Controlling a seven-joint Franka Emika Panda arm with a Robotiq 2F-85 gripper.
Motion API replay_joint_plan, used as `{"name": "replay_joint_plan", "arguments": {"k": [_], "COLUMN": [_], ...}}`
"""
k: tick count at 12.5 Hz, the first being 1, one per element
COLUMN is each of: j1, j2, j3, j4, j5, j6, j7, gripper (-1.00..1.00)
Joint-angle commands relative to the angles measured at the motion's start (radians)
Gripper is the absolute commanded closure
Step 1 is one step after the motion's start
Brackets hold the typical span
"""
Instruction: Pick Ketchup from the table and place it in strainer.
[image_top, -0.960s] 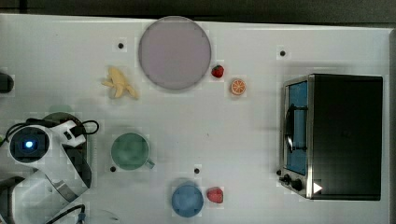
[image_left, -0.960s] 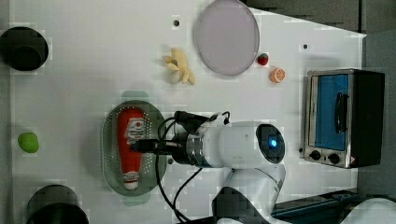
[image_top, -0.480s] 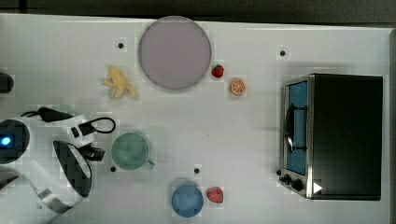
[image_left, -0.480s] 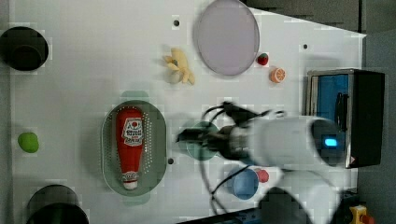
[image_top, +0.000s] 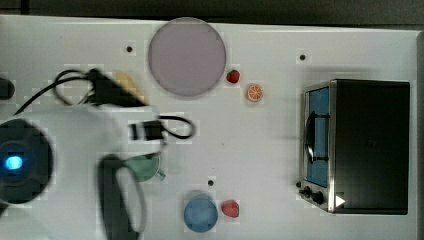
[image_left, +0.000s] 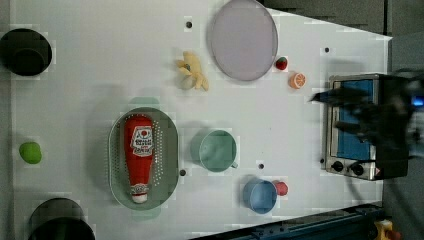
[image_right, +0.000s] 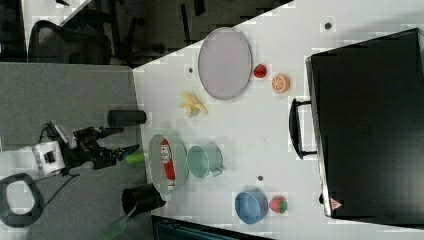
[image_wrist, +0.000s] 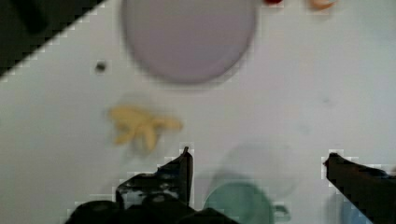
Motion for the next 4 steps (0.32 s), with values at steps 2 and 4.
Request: {"name": "replay_joint_plan", "arguments": {"k": [2, 4], "j1": [-0.061, -0.061], "j2": [0.004, 0.008], "j3": [-0.194, -0.251], "j4": [0.056, 0.121], "j5": [0.05, 0.05], "j6": [-0.141, -0.211], "j7": [0.039, 0.032], "gripper": [-1.0, -1.0]}}
